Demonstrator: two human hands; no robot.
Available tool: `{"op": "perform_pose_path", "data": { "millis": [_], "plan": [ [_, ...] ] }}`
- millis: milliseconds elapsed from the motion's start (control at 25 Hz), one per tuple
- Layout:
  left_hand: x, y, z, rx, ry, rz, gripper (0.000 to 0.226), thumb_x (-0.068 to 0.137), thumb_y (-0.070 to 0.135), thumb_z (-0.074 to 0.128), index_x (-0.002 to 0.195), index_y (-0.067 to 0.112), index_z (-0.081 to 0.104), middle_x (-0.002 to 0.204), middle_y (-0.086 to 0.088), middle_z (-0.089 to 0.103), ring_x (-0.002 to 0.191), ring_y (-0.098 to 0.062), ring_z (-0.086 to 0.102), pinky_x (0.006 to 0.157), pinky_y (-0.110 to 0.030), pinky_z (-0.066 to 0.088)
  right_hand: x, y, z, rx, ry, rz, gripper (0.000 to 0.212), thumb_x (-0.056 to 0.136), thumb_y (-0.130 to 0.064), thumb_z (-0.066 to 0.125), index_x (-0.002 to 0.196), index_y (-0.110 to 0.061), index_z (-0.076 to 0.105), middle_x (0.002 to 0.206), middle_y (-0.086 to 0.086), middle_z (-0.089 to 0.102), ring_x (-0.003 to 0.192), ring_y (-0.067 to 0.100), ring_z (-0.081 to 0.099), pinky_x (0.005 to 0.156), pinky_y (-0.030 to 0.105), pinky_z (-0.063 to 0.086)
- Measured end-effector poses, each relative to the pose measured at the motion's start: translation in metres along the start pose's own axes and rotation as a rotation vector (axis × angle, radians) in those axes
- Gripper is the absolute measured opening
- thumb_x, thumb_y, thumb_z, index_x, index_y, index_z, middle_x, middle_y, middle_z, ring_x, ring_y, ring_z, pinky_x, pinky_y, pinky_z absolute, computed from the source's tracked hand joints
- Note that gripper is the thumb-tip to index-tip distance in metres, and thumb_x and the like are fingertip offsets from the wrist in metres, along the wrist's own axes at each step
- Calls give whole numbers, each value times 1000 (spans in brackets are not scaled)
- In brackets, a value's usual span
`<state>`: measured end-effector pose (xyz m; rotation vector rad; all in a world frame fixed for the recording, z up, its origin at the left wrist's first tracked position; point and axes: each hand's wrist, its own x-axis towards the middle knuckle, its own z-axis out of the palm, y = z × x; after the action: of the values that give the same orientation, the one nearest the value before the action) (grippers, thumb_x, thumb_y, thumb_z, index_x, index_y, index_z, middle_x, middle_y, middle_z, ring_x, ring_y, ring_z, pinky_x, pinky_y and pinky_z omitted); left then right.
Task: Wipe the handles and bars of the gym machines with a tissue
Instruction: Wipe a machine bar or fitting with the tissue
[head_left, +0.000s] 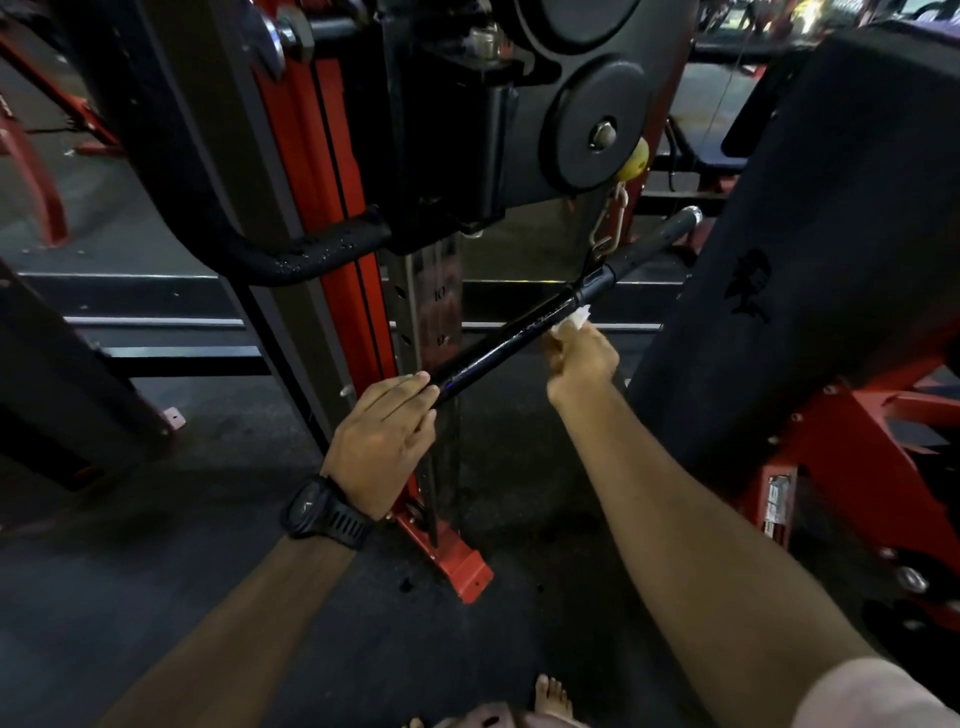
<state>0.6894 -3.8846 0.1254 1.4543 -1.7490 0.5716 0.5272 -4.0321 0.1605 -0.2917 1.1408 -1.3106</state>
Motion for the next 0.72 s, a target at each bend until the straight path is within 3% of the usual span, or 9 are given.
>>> {"op": "perform_pose_path", "data": {
  "millis": [80,280,400,480,600,720],
  "plan": [
    [-2,2,2,-19,-5,-15,25,89,14,59,102,-2,74,106,-14,72,105,-17,56,102,-22,40,0,-1,1,47,3,44,26,92,1,63,118,-2,65,87,7,65,69,13,62,55,19,52],
    [-3,4,4,-34,5,-37,24,90,14,61,102,-2,74,107,-13,72,106,-16,57,102,-19,40,-26,25,0,88,-139,207,19,95,8,51,96,-4,66,86,11,62,74,17,59,72,25,54],
    [-5,2,3,-11,27,-13,20,89,7,67,104,-4,74,109,-15,72,107,-17,57,105,-18,38,-39,35,-6,-45,-276,218,17,96,5,50,105,0,63,87,11,65,76,17,63,78,28,56],
    [0,2,5,-9,4,-10,21,87,6,69,104,-4,73,109,-15,72,108,-17,57,105,-18,37,-48,44,-5,-52,-237,204,21,95,5,51,112,5,64,84,10,67,71,16,66,70,28,59],
    [-2,7,6,-1,-9,-12,24,90,12,63,104,-3,73,109,-16,72,108,-17,55,103,-21,38,-63,50,-7,-70,-198,205,19,97,1,51,108,1,67,72,6,67,55,11,64,53,22,54],
    [3,9,4,-6,-22,-21,25,89,14,60,102,-4,74,107,-16,72,106,-17,55,108,-14,29,-69,58,-9,-70,-133,137,19,96,-2,55,113,0,64,85,11,71,73,17,69,65,27,58]
  ]
}}
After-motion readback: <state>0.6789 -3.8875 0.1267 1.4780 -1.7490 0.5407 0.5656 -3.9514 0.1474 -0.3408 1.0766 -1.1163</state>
